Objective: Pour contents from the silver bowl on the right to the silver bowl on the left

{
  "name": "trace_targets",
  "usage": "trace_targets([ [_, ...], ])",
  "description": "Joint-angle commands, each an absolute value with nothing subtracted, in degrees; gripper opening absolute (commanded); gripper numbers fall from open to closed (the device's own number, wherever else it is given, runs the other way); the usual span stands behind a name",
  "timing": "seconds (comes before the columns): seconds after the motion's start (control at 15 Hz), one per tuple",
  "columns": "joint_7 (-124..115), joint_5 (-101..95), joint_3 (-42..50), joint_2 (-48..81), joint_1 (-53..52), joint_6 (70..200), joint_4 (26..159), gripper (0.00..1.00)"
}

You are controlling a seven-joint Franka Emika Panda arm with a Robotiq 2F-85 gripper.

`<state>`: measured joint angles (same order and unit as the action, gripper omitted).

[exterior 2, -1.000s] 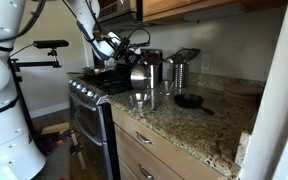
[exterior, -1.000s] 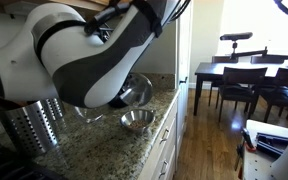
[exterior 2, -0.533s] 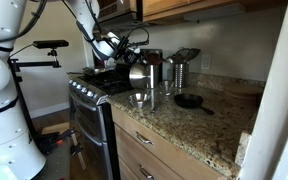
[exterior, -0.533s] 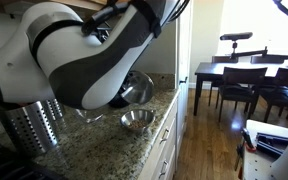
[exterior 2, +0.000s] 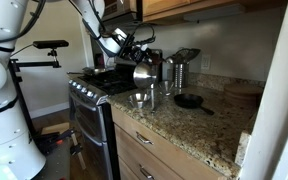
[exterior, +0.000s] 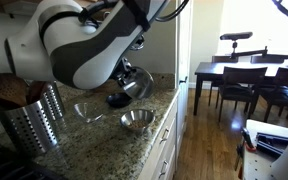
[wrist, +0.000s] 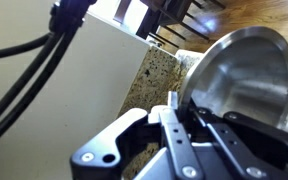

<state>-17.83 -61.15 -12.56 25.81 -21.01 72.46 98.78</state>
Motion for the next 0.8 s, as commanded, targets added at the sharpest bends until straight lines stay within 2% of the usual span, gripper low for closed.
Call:
trace_targets([
  [0.0, -21.7, -58.1, -11.3, 23.6, -18.8, 71.0, 97.9, 0.08],
  [0.73, -34.6, -46.3, -5.7, 17.4, -11.4, 73.4, 99.3, 0.08],
])
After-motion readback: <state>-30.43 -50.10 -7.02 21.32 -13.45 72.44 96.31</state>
